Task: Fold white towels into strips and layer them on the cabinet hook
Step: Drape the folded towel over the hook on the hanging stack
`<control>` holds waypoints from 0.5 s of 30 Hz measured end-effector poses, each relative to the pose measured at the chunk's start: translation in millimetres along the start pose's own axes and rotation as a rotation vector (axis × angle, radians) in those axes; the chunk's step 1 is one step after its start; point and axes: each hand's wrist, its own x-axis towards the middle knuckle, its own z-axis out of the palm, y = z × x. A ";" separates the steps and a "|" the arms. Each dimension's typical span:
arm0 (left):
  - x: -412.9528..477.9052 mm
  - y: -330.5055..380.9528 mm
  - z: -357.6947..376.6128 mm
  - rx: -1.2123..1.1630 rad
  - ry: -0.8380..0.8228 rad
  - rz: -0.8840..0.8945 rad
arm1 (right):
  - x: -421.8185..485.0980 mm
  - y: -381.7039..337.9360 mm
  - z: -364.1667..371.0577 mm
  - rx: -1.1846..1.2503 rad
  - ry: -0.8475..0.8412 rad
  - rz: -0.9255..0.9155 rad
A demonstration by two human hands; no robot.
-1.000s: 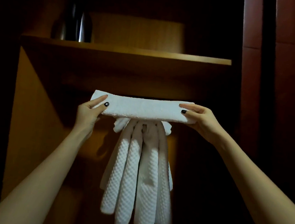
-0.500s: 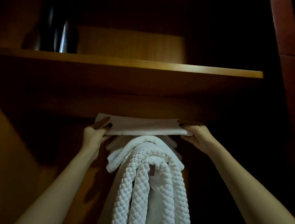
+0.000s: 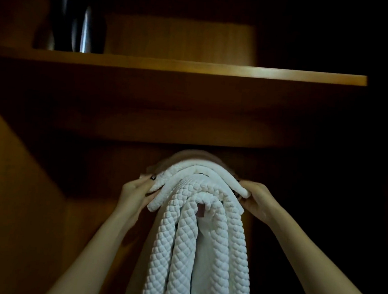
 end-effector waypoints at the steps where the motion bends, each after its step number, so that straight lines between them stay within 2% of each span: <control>1: -0.4 1.0 -0.3 -0.028 -0.003 -0.017 | -2.4 2.2 0.4 0.018 -0.017 0.016; 4: 0.2 2.3 -4.4 0.023 0.016 -0.057 | -10.1 7.3 0.5 -0.079 -0.036 -0.027; 7: -5.3 1.0 -3.9 0.179 -0.016 -0.101 | -20.3 9.2 -0.5 -0.380 -0.016 -0.180; 10: -7.3 12.0 1.4 0.428 0.024 0.018 | -28.1 -5.0 1.7 -0.634 0.074 -0.339; 12: -3.0 24.6 1.5 0.650 0.071 0.107 | -29.3 -17.6 7.3 -0.705 0.119 -0.389; 15: 4.5 43.3 5.2 0.848 -0.003 0.210 | -28.7 -31.7 21.7 -0.676 -0.003 -0.406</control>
